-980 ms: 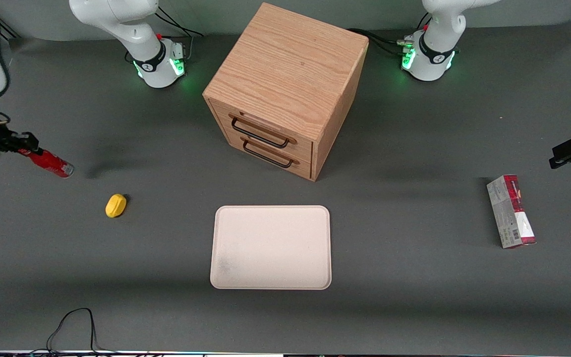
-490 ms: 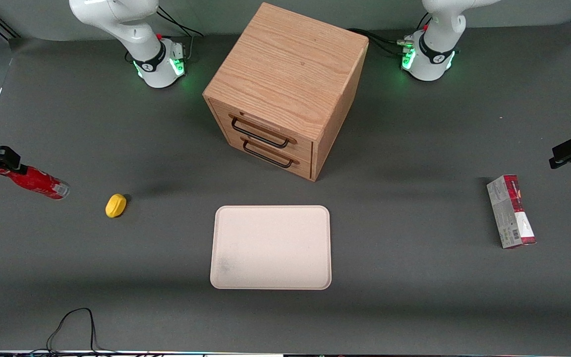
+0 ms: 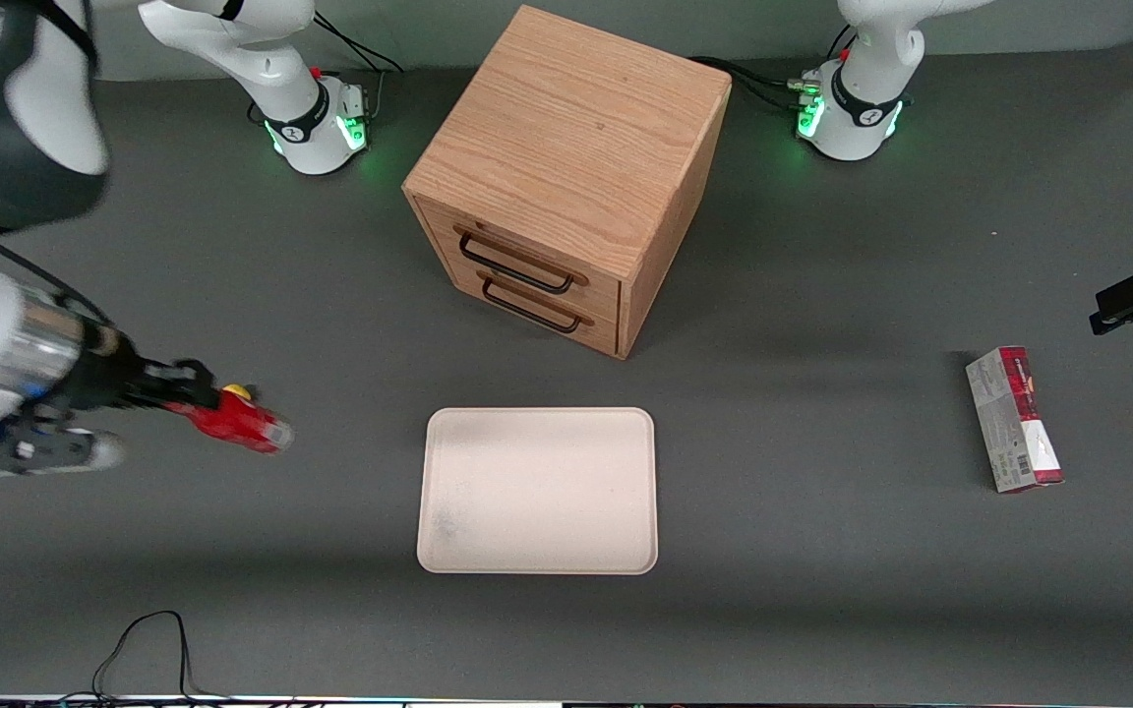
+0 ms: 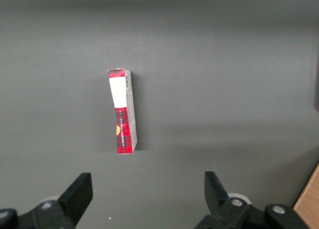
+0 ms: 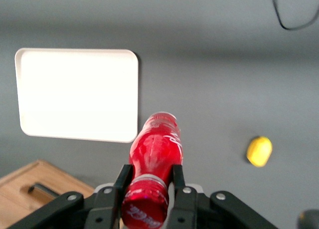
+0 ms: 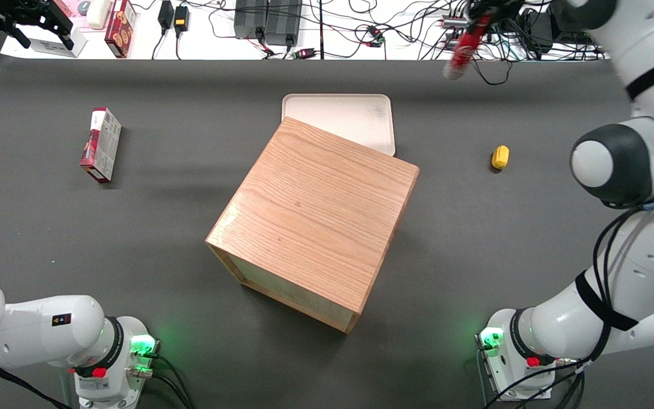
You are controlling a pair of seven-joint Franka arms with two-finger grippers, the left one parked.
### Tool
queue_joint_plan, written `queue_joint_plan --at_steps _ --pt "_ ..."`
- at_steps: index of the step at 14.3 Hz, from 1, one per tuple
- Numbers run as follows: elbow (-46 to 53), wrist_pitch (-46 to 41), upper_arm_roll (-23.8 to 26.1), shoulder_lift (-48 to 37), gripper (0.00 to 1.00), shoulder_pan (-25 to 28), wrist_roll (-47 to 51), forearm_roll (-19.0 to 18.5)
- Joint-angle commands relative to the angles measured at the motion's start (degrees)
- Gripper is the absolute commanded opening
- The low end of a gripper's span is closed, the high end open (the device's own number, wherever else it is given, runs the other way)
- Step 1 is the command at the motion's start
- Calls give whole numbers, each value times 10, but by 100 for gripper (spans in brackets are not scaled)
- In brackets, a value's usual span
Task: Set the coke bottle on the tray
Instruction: 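Lift the bottle and carry it with the right gripper over the tray, then lower the bottle upright onto the tray and open the right gripper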
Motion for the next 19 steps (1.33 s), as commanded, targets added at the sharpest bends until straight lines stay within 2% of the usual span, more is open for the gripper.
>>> queue_joint_plan --at_steps 1,2,3,9,15,16,17,19 --pt "48 53 114 73 0 -4 98 -107" --pt "45 86 144 98 0 -3 127 -147" --pt "41 116 164 118 0 -3 152 -171" --pt "-13 272 171 202 0 -4 158 -174" --pt "-35 288 166 220 0 -6 151 -176" --pt "-37 293 166 220 90 -5 157 -177" --pt "-44 305 165 220 100 -3 162 -190" --pt "-43 309 160 216 100 -2 182 -196"
